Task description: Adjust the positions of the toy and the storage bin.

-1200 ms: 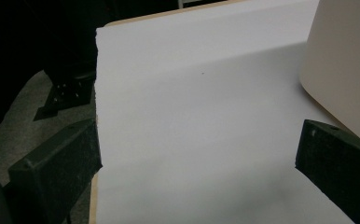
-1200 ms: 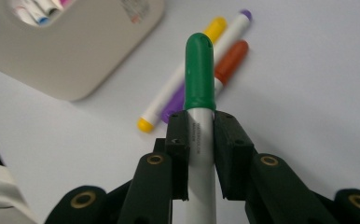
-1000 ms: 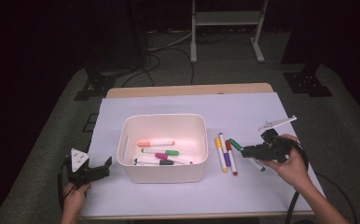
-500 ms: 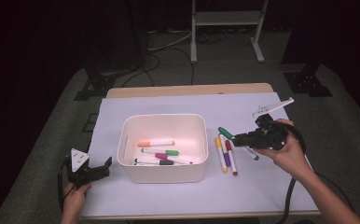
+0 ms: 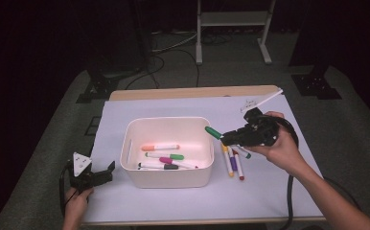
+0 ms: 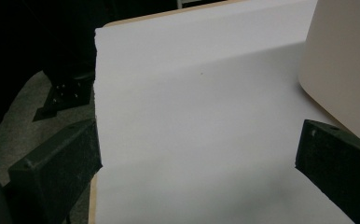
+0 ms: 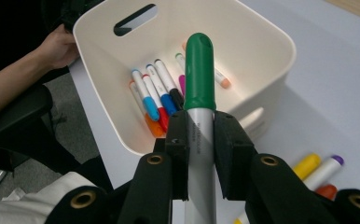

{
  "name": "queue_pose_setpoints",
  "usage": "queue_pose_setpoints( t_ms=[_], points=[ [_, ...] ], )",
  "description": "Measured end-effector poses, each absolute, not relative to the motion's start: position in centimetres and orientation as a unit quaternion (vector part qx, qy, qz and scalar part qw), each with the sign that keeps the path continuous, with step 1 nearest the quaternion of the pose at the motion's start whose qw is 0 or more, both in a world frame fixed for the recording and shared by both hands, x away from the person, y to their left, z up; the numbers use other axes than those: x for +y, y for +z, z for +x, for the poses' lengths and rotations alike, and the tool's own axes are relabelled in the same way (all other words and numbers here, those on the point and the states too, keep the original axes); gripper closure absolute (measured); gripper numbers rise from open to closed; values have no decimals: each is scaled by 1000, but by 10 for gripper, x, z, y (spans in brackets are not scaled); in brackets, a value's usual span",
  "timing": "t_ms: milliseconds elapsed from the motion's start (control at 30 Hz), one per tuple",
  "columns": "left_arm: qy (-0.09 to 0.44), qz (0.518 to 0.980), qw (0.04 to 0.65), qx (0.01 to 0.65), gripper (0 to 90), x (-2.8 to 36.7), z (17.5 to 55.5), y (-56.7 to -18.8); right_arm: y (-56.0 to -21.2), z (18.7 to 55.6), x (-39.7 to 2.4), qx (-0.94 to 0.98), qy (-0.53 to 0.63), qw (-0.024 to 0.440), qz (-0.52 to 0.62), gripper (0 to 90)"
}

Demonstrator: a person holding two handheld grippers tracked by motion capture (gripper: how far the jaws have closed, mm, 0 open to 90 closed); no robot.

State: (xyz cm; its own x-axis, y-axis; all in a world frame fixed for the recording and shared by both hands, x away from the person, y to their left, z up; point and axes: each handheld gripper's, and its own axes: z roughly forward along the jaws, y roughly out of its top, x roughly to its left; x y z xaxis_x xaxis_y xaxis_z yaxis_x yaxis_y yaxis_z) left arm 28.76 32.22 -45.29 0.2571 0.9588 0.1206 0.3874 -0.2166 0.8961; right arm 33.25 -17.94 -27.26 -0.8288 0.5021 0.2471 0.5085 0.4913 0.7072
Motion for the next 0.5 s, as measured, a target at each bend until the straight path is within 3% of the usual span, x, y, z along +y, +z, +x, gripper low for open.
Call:
queue_pose_setpoints(
  t_ms=[500],
  points=[
    [363, 689, 394, 487, 0, 322, 288, -453, -260, 337, -118, -888, -396, 27, -232, 759]
  ],
)
